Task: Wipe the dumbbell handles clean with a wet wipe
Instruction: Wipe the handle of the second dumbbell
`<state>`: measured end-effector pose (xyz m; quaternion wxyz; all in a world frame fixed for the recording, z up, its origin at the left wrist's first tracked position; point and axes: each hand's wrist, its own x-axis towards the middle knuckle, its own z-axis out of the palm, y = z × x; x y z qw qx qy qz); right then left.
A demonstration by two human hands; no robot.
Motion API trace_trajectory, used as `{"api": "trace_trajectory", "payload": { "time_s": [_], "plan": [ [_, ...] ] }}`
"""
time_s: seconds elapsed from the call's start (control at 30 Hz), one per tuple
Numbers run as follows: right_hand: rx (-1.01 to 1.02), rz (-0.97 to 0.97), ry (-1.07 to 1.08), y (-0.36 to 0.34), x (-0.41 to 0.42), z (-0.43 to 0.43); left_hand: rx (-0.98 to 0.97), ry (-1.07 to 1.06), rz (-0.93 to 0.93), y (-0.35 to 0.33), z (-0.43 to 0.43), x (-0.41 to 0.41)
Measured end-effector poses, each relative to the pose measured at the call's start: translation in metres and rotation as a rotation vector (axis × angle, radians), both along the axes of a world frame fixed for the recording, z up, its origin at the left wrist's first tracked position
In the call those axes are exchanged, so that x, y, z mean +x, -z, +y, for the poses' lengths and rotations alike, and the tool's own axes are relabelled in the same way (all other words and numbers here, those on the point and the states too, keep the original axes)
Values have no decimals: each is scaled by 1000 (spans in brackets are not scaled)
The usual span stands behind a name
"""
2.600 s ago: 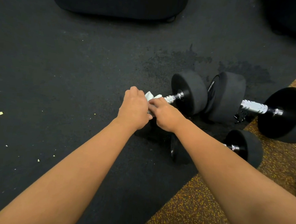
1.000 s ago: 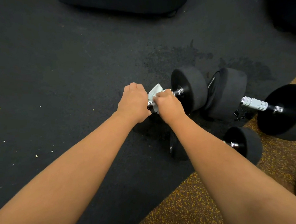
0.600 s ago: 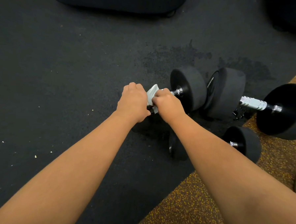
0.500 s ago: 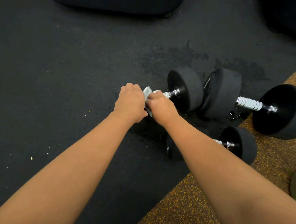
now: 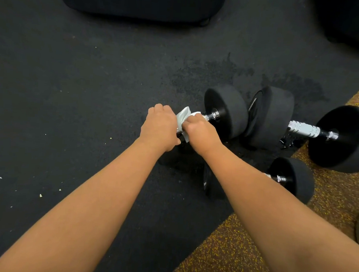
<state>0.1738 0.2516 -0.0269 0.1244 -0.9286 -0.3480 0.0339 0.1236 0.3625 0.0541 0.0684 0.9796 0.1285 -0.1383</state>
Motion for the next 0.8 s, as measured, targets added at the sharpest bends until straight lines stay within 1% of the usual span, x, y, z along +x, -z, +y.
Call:
{"api": "trace_trajectory", "payload": {
  "time_s": [0.17,0.53,0.73,0.8],
  "plan": [
    [73,-21,-87,2,-1,-10,19,-3,2,0,-2,0],
    [-38,-37,200,4,16,-22,6,-25,24,-1,-2,4],
    [4,-98,154,8,13,-28,12,-27,27,-2,-3,4],
    [-30,-115,160,5,12,-28,19,-19,25,-2,-3,4]
  ]
}}
